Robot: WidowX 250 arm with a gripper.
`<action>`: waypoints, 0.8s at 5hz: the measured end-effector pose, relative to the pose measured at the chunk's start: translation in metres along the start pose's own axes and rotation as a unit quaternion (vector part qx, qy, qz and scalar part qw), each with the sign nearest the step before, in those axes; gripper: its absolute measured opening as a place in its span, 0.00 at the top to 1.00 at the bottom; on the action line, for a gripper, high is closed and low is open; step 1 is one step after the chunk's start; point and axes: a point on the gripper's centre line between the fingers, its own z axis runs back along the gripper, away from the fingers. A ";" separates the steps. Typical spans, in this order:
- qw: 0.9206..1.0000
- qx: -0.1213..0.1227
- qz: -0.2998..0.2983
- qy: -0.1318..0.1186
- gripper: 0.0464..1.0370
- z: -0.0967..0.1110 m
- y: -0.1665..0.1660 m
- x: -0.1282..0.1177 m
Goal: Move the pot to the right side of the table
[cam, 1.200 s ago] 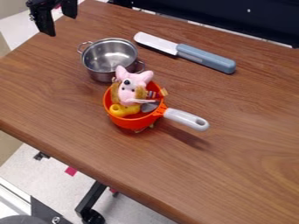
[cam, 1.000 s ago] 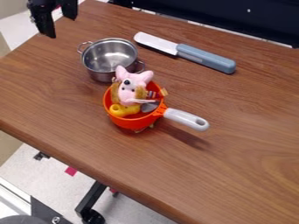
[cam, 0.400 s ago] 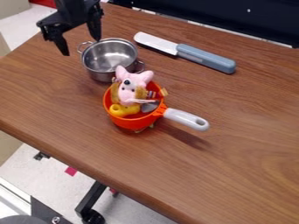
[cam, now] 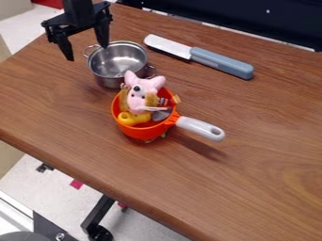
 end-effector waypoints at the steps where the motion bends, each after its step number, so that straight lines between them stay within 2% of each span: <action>1: 1.000 0.001 -0.014 -0.007 0.04 -0.016 -0.003 0.003; 2: 0.999 0.016 -0.040 -0.001 0.04 -0.031 -0.004 0.010; 3: 0.998 0.025 -0.054 0.022 0.07 -0.036 -0.002 0.007; 4: 0.997 0.021 -0.070 0.032 0.34 -0.041 -0.002 0.009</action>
